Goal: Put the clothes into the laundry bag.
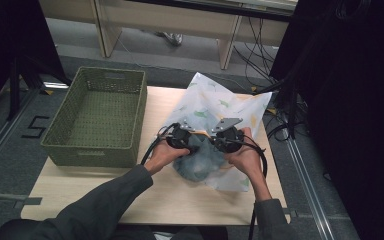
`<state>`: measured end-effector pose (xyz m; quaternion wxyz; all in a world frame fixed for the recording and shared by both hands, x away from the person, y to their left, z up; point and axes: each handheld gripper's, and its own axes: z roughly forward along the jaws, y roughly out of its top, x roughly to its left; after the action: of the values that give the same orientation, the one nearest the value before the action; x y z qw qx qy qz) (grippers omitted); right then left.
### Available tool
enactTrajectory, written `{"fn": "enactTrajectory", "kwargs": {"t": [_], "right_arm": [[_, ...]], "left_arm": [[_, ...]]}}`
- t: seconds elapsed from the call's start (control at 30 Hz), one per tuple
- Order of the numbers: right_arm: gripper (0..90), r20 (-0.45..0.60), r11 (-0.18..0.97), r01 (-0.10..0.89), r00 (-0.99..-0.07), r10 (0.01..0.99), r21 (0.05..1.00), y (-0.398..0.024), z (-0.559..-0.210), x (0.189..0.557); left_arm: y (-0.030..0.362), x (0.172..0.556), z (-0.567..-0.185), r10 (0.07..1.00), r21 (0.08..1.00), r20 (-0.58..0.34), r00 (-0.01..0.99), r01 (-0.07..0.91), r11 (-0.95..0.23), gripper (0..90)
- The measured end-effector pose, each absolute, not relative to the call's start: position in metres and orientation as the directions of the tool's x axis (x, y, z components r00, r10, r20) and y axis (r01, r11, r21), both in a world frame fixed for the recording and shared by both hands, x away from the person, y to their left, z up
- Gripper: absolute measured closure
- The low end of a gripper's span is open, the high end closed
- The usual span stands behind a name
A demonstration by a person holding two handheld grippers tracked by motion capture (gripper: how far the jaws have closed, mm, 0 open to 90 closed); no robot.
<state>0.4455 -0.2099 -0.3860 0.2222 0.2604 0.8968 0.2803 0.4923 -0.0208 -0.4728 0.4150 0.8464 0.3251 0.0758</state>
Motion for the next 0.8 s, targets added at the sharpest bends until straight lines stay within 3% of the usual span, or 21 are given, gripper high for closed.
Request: {"fn": "enactTrajectory", "kwargs": {"t": [0.03, 0.07, 0.13, 0.27, 0.37, 0.47, 0.53, 0.57, 0.6, 0.67, 0.7, 0.8], "right_arm": [[89.8, -0.252, 0.707, 0.343, -0.766, 0.592, 0.618, -0.21, -0.386, 0.446], [89.8, -0.243, 0.71, 0.356, -0.768, 0.593, 0.608, -0.213, -0.389, 0.446], [89.8, -0.249, 0.702, 0.351, -0.761, 0.6, 0.619, -0.214, -0.391, 0.446], [89.7, -0.241, 0.696, 0.357, -0.759, 0.605, 0.623, -0.216, -0.387, 0.445], [89.7, -0.245, 0.695, 0.35, -0.758, 0.604, 0.628, -0.215, -0.386, 0.445], [89.7, -0.249, 0.695, 0.347, -0.757, 0.604, 0.63, -0.213, -0.386, 0.444], [89.7, -0.237, 0.695, 0.359, -0.76, 0.605, 0.623, -0.211, -0.386, 0.443], [89.7, -0.242, 0.704, 0.348, -0.768, 0.593, 0.619, -0.21, -0.386, 0.444], [89.7, -0.248, 0.71, 0.341, -0.771, 0.586, 0.616, -0.21, -0.386, 0.444], [89.7, -0.242, 0.714, 0.342, -0.778, 0.579, 0.611, -0.209, -0.386, 0.444], [89.7, -0.256, 0.709, 0.33, -0.771, 0.583, 0.623, -0.208, -0.387, 0.443], [89.8, -0.247, 0.708, 0.33, -0.777, 0.579, 0.624, -0.208, -0.384, 0.442]], "left_arm": [[-0.017, 0.491, -0.475, 0.613, 0.745, -0.162, 0.773, 0.503, -0.439, 59.0], [-0.01, 0.487, -0.474, 0.611, 0.744, -0.186, 0.77, 0.516, -0.424, 44.1], [-0.005, 0.484, -0.471, 0.607, 0.739, -0.187, 0.773, 0.517, -0.431, 39.3], [0.01, 0.467, -0.454, 0.606, 0.738, -0.175, 0.776, 0.511, -0.441, 17.7], [0.014, 0.45, -0.455, 0.576, 0.729, -0.175, 0.799, 0.498, -0.469, 16.1], [0.008, 0.441, -0.471, 0.516, 0.685, -0.103, 0.85, 0.437, -0.584, 15.6], [-0.007, 0.445, -0.487, 0.543, 0.681, -0.056, 0.838, 0.43, -0.593, 15.4], [-0.011, 0.448, -0.49, 0.541, 0.682, -0.048, 0.84, 0.424, -0.597, 22.2], [-0.014, 0.452, -0.491, 0.538, 0.696, -0.032, 0.842, 0.405, -0.593, 41.2], [-0.021, 0.464, -0.491, 0.556, 0.715, -0.011, 0.831, 0.395, -0.577, 62.1], [-0.026, 0.47, -0.485, 0.594, 0.742, -0.046, 0.803, 0.425, -0.518, 77.3], [-0.031, 0.478, -0.472, 0.626, 0.783, -0.058, 0.778, 0.424, -0.455, 80.4]]}}
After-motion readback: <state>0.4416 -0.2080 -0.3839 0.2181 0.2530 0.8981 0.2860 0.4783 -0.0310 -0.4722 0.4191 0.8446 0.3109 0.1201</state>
